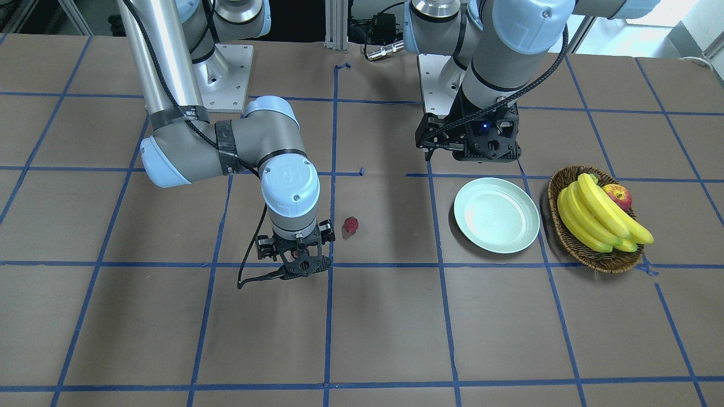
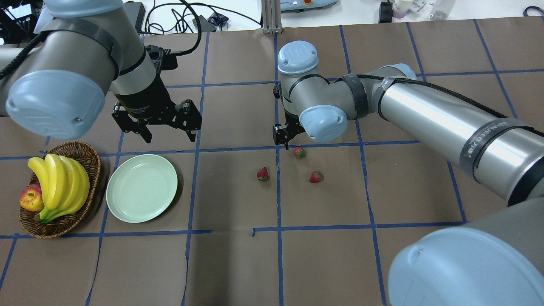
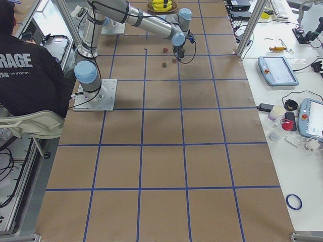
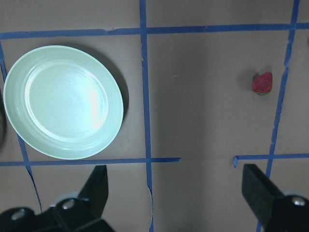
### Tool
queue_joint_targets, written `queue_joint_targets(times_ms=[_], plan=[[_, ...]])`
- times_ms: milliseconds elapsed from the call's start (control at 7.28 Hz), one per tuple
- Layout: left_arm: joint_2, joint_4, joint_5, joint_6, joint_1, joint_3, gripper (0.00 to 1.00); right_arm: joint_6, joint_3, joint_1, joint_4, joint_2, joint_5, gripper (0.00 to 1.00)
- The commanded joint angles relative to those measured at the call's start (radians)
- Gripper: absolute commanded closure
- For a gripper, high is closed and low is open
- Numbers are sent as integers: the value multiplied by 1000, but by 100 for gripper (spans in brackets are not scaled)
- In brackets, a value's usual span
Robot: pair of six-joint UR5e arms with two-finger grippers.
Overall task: Collect all strawberries into plate
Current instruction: 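Move the right gripper over the second strawberry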
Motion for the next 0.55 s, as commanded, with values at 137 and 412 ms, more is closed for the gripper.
queue_joint_targets(times_ms=[137,412], plan=[[-7,-3,1,-3,-6,-1,0,-11,4,0,6,27,0,28],[-11,-3,-7,-5,-8,-2,0,-9,16,0,9,22,-2,36]])
